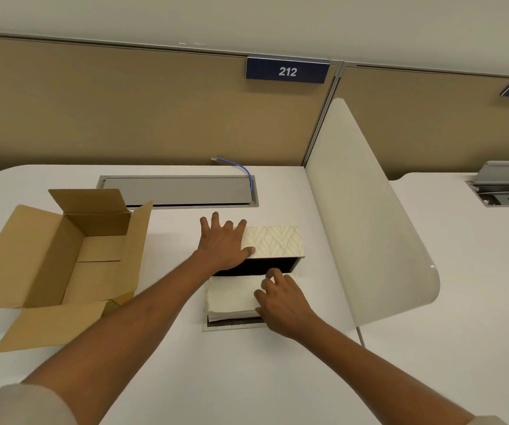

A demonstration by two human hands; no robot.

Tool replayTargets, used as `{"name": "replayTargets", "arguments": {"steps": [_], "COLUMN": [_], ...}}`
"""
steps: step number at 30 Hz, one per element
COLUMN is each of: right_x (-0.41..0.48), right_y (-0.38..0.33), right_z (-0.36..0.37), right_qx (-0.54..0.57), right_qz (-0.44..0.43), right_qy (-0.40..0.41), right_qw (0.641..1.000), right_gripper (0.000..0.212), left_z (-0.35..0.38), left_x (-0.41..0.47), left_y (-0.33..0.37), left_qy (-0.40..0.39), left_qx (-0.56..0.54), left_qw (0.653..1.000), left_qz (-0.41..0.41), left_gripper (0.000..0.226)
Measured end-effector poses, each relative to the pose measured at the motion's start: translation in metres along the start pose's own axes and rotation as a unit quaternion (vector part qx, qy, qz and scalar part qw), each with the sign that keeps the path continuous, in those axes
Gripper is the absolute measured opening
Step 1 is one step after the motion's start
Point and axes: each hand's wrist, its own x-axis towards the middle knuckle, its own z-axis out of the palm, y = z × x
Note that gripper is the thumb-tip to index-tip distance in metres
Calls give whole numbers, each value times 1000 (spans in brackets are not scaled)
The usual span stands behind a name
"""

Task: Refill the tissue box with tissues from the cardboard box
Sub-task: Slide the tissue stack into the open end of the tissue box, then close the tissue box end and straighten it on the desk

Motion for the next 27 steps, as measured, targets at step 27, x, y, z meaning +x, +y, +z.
{"name": "replayTargets", "arguments": {"steps": [27], "right_x": [-56], "right_y": [-37], "right_z": [25], "right_qx": [-28], "right_qz": [-33], "right_qy": [79], "right_qw": [996], "right_gripper": [13], "left_z": [38], "left_x": [-89], "left_y": [34], "left_qy": [94], "left_qx": [28], "left_qw": [995], "left_qz": [36], "left_gripper": [80]}}
